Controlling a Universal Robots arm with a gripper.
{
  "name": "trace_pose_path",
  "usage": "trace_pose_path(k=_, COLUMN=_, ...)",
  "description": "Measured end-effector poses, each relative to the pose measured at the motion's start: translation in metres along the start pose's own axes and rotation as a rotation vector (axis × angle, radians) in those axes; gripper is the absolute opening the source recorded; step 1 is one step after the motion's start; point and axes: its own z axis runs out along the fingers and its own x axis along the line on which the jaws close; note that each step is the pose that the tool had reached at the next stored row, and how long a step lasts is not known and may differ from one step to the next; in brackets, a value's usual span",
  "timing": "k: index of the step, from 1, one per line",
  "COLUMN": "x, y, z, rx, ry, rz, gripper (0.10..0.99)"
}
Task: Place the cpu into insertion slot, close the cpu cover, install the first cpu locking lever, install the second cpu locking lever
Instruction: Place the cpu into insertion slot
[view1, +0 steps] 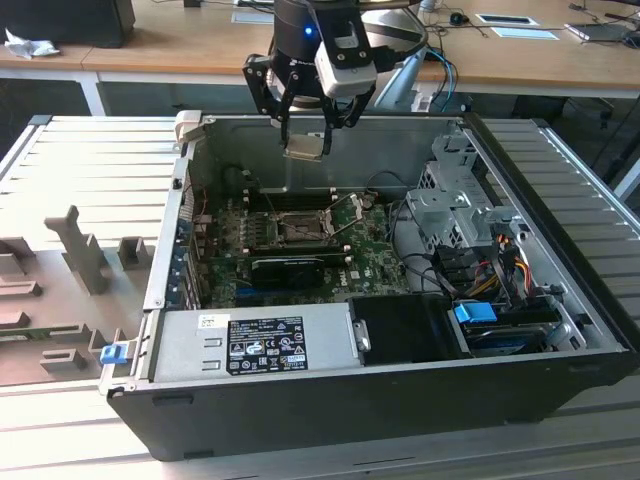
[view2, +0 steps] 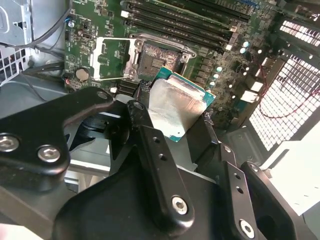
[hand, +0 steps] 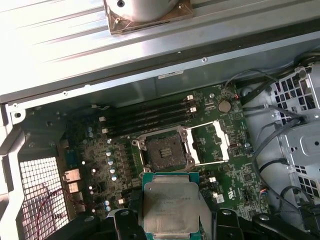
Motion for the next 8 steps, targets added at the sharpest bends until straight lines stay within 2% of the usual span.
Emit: trace_pose_path(k=8, x=0.0000, y=0.0000, z=0.0000, rx=-0.001, ry=-0.0027, rz=0.030, gripper=0.537)
